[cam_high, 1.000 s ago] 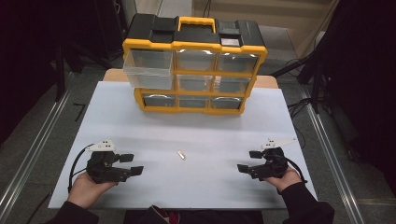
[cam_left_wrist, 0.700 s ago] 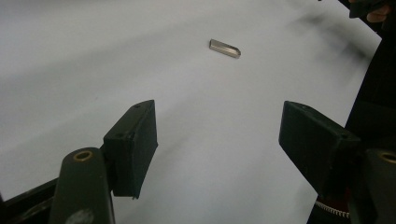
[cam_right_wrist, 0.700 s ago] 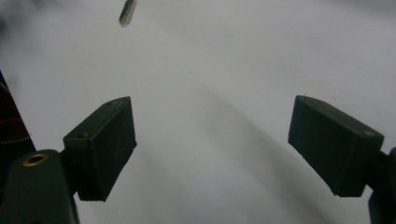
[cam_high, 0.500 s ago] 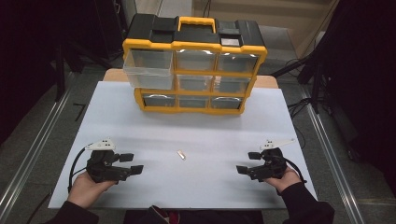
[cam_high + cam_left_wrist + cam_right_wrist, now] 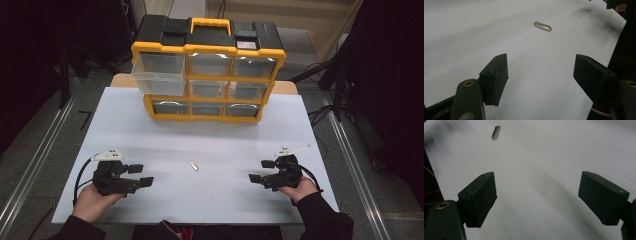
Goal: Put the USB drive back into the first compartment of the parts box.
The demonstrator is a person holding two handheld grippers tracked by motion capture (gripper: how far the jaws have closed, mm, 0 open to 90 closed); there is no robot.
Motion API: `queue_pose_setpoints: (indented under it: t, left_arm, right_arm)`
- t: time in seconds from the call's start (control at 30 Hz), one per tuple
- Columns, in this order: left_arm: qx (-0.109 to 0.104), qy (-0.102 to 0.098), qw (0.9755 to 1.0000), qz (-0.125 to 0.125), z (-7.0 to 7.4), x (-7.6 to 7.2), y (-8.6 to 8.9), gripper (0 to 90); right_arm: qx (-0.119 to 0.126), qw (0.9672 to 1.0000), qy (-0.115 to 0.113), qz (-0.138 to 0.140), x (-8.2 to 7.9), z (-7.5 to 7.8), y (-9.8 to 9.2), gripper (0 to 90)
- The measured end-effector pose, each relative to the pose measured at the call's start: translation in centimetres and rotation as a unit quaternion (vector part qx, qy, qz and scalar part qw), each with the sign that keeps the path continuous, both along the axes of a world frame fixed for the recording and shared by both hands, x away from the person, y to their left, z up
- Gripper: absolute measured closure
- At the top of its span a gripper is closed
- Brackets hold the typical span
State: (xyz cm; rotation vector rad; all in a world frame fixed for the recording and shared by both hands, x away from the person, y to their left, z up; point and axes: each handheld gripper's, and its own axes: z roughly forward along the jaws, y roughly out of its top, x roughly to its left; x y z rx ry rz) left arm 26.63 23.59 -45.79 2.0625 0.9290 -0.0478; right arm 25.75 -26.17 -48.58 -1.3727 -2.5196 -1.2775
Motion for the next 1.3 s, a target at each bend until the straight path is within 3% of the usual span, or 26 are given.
queue_pose_setpoints:
  t: [0.37, 0.53, 0.83, 1.3]
  left_arm:
    - [-0.001, -0.008, 1.0, -0.006, 0.2, -0.1, -0.2, 29.6]
    - [0.0, -0.004, 1.0, -0.007, 0.2, -0.1, -0.2, 29.6]
    - [0.001, -0.006, 0.9999, -0.009, 0.2, -0.1, -0.1, 29.6]
    - [0.004, -0.005, 0.9999, -0.01, 0.2, -0.2, -0.2, 29.5]
  right_arm:
    - [0.011, 0.9995, -0.011, 0.029, 0.8, 0.8, 1.7, 13.2]
    - [0.007, 0.9993, -0.009, 0.034, 1.4, 1.5, 2.4, 13.3]
    - [0.009, 0.9988, -0.029, 0.039, 2.4, 2.7, 4.1, 13.2]
    - [-0.007, 0.9983, -0.021, 0.053, 4.2, 3.7, 6.6, 13.5]
